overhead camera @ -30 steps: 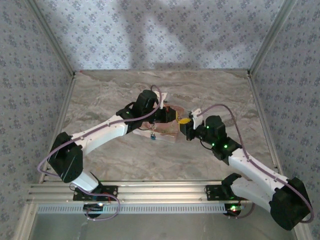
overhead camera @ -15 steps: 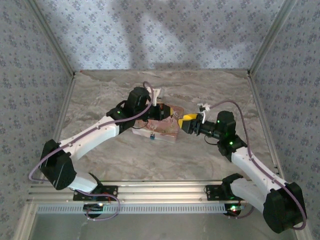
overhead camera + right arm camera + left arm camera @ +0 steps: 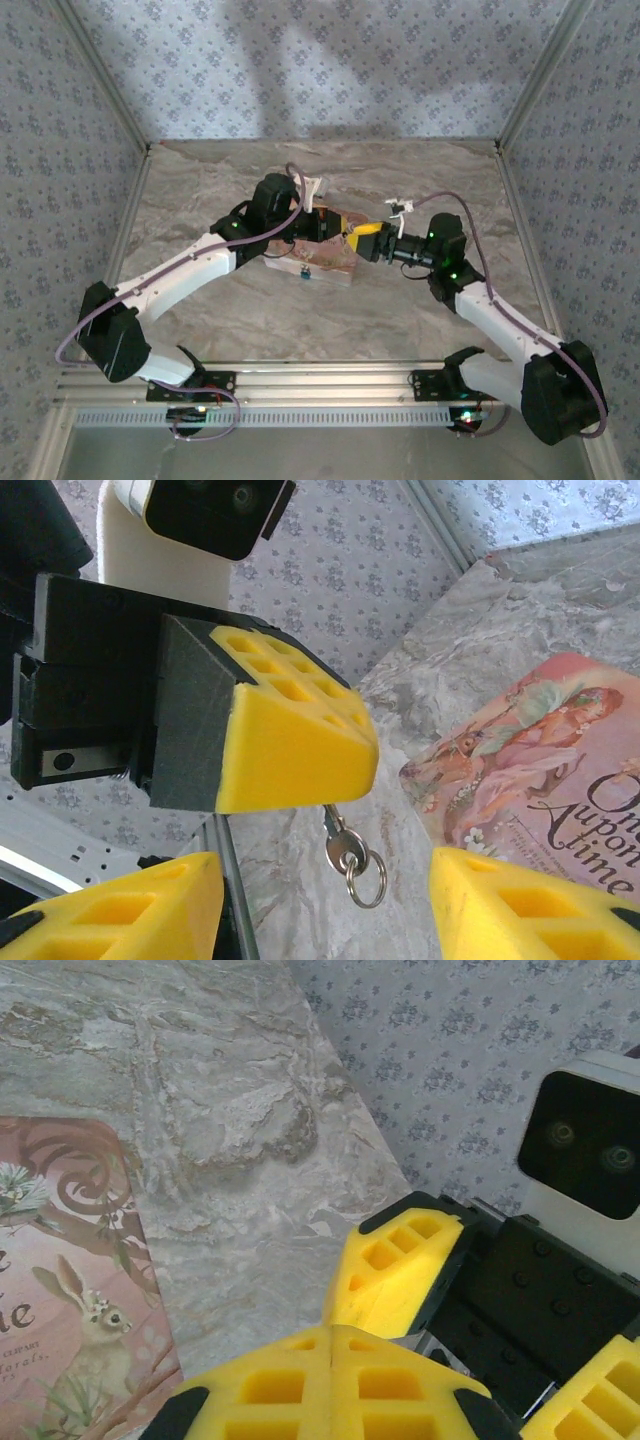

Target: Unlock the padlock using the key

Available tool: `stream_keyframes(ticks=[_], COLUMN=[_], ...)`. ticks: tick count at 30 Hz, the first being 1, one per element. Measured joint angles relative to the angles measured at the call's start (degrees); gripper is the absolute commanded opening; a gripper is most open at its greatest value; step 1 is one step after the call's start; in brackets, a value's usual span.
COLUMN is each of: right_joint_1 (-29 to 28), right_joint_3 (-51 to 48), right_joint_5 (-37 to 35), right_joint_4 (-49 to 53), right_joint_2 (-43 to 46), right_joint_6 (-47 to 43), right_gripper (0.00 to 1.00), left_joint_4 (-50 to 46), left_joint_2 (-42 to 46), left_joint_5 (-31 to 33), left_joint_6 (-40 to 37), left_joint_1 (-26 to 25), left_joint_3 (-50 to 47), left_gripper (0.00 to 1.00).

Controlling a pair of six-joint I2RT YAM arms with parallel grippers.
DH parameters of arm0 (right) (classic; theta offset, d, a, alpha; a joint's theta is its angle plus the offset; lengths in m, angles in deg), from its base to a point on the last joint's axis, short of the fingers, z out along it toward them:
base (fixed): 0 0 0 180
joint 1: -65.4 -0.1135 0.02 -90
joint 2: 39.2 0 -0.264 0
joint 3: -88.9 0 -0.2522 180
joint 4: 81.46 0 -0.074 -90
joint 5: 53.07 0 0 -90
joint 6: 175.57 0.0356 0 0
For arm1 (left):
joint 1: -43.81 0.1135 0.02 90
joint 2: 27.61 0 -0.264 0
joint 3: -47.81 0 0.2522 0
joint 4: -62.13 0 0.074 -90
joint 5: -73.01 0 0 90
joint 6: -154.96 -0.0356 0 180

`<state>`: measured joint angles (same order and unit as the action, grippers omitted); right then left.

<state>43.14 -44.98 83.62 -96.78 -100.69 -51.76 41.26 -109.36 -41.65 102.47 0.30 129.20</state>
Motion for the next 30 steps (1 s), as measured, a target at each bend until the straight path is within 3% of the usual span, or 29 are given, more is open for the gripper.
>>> stream_keyframes(ticks=[11,21,30], right_joint_1=[-1.03,-1.03,-1.03], right_joint_3=[0.70,0.70,0.70], right_joint_5=[0.72,0.72,0.94], right_joint_4=[-0.81,-1.16,-1.14], right_joint_2=[-2.80,-2.82,-2.95], right_joint_6=[0.50,0.96,0.92], right_gripper=[0.45,0.26,0.20], left_joint_4=[1.33,1.33,1.36], left_joint_2=[-0.04,-0.07,-0.11], left_joint_5=[-1.55,-1.70,-1.70], left_joint_6=[0.48,0.70,1.11], left_joint_1=[0.00,0.00,0.02], left_joint_3=[0.00,0.00,0.00], left_gripper=[0.00,0.00,0.00])
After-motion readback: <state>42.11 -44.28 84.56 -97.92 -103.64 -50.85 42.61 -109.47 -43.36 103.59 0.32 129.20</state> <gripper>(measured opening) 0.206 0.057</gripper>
